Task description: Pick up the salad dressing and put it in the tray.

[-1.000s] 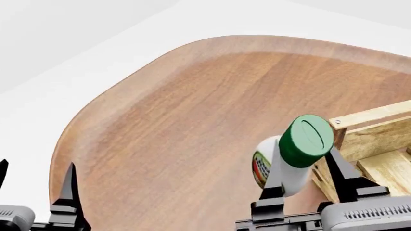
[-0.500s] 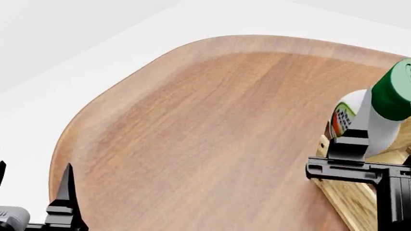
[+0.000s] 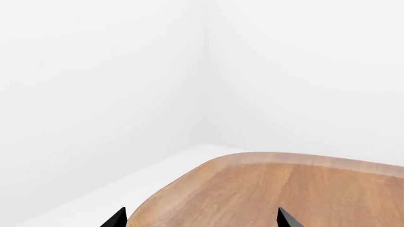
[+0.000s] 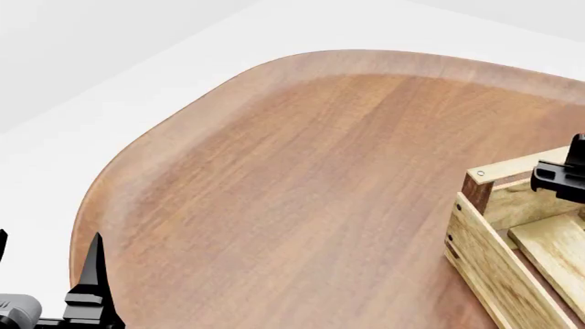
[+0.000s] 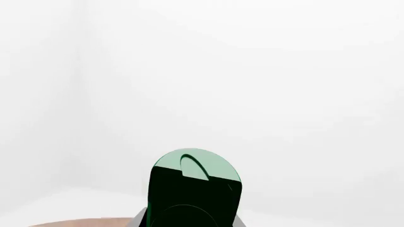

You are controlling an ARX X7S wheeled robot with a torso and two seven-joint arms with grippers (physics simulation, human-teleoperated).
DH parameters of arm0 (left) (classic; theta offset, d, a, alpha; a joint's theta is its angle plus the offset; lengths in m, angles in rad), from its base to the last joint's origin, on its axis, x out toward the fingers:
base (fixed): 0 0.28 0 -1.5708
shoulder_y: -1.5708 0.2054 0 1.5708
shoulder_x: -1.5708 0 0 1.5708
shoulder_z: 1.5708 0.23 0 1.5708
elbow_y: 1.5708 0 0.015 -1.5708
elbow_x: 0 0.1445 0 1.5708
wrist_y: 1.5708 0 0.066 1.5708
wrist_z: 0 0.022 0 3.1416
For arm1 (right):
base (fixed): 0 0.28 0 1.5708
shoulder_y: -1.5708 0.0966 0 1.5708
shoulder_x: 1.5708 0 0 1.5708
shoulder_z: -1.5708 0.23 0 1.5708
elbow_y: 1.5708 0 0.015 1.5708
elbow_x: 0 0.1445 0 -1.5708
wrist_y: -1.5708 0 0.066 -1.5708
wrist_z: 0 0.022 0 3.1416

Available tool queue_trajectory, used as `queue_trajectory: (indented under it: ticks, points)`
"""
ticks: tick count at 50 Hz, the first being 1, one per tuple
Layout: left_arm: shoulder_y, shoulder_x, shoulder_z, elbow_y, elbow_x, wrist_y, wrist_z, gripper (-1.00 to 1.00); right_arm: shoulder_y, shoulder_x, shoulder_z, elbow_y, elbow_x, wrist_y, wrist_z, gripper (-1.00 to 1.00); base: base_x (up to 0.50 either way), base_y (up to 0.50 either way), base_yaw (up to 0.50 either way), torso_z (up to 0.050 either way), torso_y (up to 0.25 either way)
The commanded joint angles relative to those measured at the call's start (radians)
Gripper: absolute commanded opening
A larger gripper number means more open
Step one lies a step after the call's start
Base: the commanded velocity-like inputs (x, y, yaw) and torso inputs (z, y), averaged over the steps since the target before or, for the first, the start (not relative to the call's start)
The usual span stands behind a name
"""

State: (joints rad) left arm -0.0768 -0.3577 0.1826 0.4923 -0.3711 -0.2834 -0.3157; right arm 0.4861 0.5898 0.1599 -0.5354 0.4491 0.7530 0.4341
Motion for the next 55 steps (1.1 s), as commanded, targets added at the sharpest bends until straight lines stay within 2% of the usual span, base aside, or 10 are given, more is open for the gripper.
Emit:
queue_trajectory:
  ticks: [1, 18, 32, 55]
  points:
    - [-0.002, -0.002, 0.003, 0.0, -0.002, 0.0, -0.004, 1.0, 0.074, 0.021, 0.005, 0.137, -0.07, 0.0, 0.016, -1.0, 0.0, 0.0, 0.0, 0.0, 0.0]
    - [-0.01, -0.007, 0.006, -0.004, -0.004, -0.002, -0.007, 1.0, 0.142, 0.01, -0.049, 0.404, -0.154, -0.094, 0.025, -1.0, 0.0, 0.0, 0.0, 0.0, 0.001]
    - [-0.015, -0.011, 0.01, 0.002, -0.004, -0.006, -0.013, 1.0, 0.164, -0.016, -0.078, 0.678, -0.215, -0.257, 0.015, -1.0, 0.0, 0.0, 0.0, 0.0, 0.001]
    - [-0.013, -0.014, 0.022, -0.009, 0.001, 0.003, -0.017, 1.0, 0.341, -0.069, -0.164, 1.287, -0.331, -0.59, 0.001, -1.0, 0.0, 0.0, 0.0, 0.001, 0.0]
